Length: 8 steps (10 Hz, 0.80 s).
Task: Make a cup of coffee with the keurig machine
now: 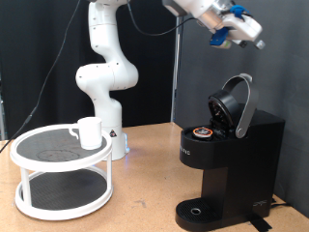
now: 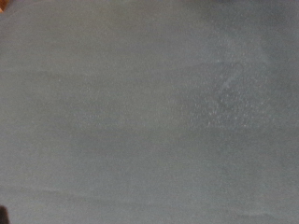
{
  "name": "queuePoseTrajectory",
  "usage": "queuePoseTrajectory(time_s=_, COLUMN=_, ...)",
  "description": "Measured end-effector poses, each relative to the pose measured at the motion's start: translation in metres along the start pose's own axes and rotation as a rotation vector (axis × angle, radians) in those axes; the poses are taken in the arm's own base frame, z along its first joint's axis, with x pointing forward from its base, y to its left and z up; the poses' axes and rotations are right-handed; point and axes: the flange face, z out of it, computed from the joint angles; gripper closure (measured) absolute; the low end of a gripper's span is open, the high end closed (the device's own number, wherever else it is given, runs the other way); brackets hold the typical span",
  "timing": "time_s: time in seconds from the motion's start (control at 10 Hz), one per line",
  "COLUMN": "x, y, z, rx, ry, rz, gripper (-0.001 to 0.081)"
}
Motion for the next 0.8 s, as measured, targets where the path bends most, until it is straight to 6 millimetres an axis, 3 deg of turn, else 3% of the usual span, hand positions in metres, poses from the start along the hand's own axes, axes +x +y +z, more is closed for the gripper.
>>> queuePoseTrajectory(time_s=0.4, x=-0.013, y=0.014, z=0.038, rx=0.04, ry=0.033, rz=-0.02, gripper=0.0072)
queuePoseTrajectory(time_s=0.7, x=-0.012, y=0.01, z=0.047, rx=0.089, ry=0.063, rz=-0.066, gripper=0.0098)
queuePoseTrajectory(time_s=0.8, x=-0.011, y=0.007, z=0.046, rx=0.099, ry=0.073, rz=-0.081, gripper=0.0271)
